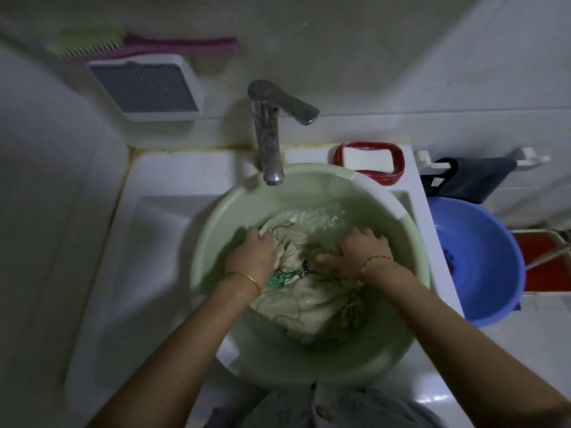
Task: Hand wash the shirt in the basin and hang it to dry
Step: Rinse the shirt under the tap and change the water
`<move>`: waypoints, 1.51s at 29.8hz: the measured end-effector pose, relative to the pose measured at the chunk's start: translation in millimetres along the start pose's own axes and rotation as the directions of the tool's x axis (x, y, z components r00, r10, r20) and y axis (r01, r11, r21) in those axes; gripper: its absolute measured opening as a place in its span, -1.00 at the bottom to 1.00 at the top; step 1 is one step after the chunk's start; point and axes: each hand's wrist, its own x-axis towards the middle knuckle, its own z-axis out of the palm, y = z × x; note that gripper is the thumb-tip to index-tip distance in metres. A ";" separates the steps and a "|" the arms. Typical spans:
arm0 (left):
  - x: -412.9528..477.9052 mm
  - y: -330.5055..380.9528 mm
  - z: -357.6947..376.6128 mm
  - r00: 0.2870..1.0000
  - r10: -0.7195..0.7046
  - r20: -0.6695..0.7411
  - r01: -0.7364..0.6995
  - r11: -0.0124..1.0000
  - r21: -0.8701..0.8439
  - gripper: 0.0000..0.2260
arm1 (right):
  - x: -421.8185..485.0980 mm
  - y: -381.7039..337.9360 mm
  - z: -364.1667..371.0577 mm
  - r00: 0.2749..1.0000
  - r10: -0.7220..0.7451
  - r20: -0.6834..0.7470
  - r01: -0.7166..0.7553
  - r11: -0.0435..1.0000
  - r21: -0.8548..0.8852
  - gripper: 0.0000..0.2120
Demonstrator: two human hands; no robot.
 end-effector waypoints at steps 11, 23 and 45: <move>22.5 -10.2 23.6 0.999 0.044 0.029 -0.043 0.999 -0.032 -0.65 | 32.6 -23.0 35.9 0.994 -0.006 -0.112 0.021 0.991 0.132 -0.81; -2.9 -34.1 -56.3 0.993 0.069 -0.095 -0.107 0.866 -0.489 -0.69 | -1.4 5.2 -14.3 0.937 0.070 -0.342 0.333 0.114 0.936 -0.60; 30.1 4.1 51.9 0.975 -0.042 -0.218 0.042 0.999 -0.002 -0.49 | 51.9 -47.2 33.2 0.927 -0.161 -0.340 0.175 0.985 0.009 -0.53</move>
